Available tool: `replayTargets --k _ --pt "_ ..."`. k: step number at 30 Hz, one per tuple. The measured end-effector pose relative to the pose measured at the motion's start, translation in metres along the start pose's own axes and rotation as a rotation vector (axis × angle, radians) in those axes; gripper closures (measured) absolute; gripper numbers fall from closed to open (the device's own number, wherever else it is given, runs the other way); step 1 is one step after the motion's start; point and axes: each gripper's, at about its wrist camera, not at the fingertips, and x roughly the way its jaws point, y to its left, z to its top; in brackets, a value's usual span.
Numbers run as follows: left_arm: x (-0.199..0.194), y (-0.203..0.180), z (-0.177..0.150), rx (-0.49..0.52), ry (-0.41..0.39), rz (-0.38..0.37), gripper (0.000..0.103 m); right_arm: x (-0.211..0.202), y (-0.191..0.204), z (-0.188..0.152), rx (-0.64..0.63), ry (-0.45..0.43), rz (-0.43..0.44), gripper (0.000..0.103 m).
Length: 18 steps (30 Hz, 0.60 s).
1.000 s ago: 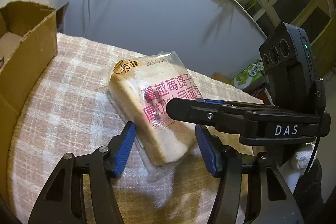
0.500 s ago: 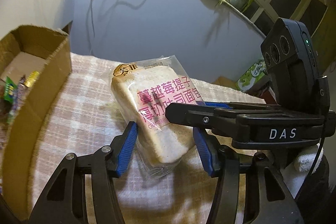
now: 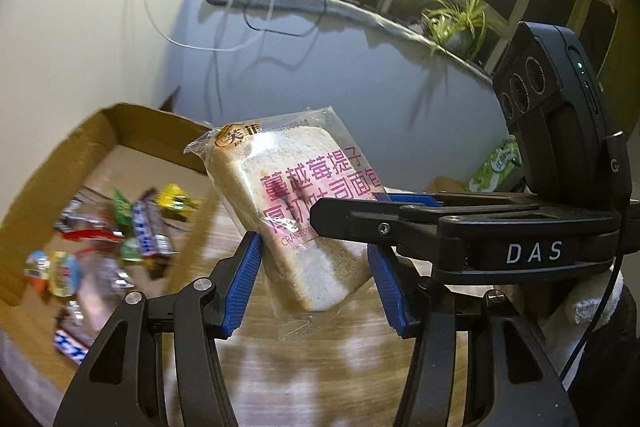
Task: Organize snacks
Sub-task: 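Lift the bread loaf with both tools and lower it into the box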
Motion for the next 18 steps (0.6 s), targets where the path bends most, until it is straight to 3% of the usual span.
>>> replayTargets --k 18 --pt "-0.041 0.075 0.004 -0.074 -0.053 0.103 0.049 0.064 0.085 0.037 -0.093 0.024 0.062 0.045"
